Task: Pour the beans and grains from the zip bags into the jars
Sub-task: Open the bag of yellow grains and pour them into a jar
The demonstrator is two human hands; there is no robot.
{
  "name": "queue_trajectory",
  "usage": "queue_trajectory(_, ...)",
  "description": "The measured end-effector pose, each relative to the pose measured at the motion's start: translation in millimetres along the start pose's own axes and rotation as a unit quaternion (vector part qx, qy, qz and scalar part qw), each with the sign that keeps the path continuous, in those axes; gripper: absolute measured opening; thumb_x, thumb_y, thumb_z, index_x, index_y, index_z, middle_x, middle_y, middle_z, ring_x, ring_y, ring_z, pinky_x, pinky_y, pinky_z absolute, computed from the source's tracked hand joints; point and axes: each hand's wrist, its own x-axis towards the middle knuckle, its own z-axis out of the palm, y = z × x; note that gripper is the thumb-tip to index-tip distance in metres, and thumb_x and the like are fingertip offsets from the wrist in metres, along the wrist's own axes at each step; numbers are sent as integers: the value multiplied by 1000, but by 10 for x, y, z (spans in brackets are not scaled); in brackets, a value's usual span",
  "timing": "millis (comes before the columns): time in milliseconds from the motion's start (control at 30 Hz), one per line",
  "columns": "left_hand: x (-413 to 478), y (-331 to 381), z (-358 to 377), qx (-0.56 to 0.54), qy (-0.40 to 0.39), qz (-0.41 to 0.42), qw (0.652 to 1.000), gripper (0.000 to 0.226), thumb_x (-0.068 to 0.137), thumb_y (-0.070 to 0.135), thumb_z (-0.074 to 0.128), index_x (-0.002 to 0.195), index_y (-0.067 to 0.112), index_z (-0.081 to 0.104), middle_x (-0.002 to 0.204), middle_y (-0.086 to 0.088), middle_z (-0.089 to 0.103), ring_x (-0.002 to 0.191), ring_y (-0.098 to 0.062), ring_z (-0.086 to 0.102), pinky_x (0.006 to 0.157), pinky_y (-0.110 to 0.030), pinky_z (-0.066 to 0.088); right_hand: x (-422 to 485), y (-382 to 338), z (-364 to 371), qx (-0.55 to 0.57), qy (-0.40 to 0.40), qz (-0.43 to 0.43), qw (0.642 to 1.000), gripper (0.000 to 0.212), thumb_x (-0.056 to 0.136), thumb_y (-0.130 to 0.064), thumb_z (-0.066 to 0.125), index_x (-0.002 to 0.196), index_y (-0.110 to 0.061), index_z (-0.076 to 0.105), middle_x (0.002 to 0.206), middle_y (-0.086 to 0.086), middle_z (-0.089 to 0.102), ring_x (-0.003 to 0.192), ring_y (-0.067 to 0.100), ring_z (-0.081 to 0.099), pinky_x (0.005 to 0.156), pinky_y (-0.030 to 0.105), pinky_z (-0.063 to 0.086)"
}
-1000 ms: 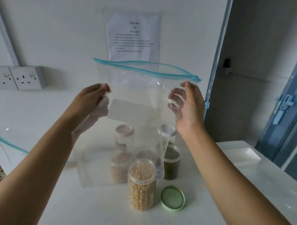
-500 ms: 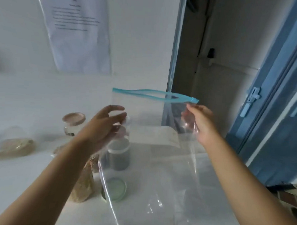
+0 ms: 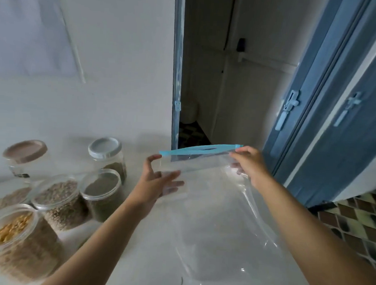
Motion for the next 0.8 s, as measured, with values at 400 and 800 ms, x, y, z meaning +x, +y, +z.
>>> queue_trajectory(400, 124, -1162, 118, 498, 109, 111, 853, 47, 81, 39, 83, 119, 34, 55, 132, 4, 42, 97, -8, 58, 81, -14, 45, -77, 1149, -74, -401, -24, -436, 805, 23, 88, -33, 67, 106, -20, 69, 115, 5, 62, 107, 29, 58, 81, 44, 50)
queue_trajectory(800, -338, -904, 289, 585, 12, 8, 811, 68, 69, 88, 50, 122, 47, 61, 138, 14, 41, 122, -8, 54, 104, -25, 45, -11, 980, -356, -530, -392, -276, 699, 96, 87, -82, 45, 163, -33, 12, 171, 2, 1, 157, 21, -1, 127, 42, 1)
